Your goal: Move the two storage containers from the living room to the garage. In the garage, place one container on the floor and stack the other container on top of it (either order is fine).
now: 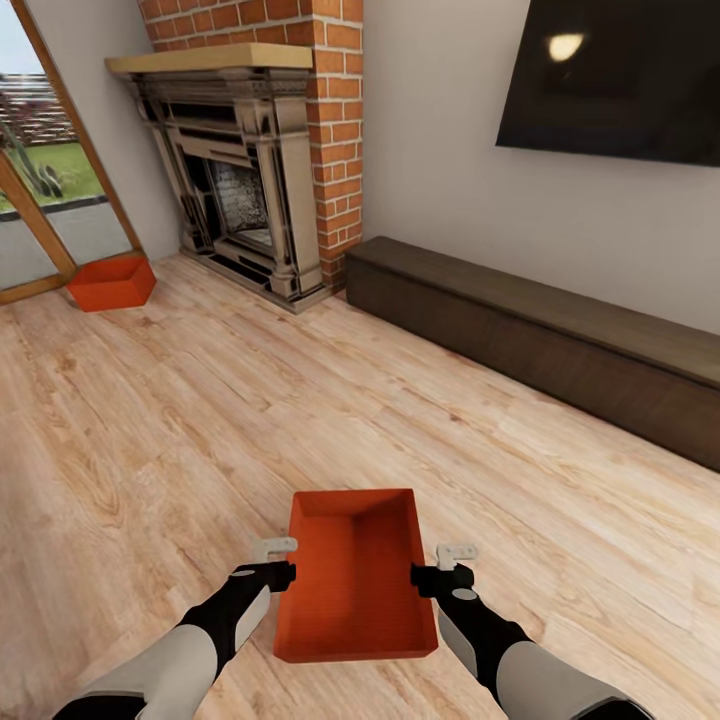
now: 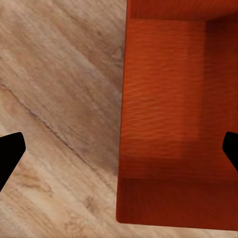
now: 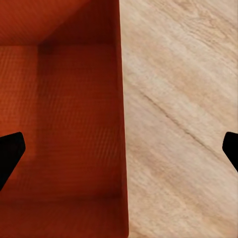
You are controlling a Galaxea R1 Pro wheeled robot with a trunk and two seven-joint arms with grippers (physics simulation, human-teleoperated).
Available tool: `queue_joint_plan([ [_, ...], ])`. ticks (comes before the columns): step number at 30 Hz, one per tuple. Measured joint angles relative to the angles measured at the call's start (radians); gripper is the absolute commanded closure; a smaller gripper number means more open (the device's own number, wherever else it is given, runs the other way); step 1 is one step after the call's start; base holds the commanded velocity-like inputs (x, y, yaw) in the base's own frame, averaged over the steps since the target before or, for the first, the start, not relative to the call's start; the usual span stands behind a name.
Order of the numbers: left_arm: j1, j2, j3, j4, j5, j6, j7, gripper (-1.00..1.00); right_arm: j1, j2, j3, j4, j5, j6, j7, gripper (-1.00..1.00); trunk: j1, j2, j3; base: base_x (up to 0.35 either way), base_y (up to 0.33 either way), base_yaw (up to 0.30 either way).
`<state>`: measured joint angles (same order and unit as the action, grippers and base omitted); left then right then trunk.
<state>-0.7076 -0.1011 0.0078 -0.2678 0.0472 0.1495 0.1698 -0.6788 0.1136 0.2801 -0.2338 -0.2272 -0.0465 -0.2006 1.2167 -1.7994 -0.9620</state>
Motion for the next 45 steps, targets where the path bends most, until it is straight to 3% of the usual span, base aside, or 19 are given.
queue_joint_plan([
  [45, 0.000, 0.005, -0.001, -0.002, 0.000, 0.000, -0.001, -1.00, 0.000, -0.007, 0.000, 0.001, 0.000, -0.008, 0.001, -1.00, 0.173, -0.315, -0.141, 0.000, 0.000, 0.000],
])
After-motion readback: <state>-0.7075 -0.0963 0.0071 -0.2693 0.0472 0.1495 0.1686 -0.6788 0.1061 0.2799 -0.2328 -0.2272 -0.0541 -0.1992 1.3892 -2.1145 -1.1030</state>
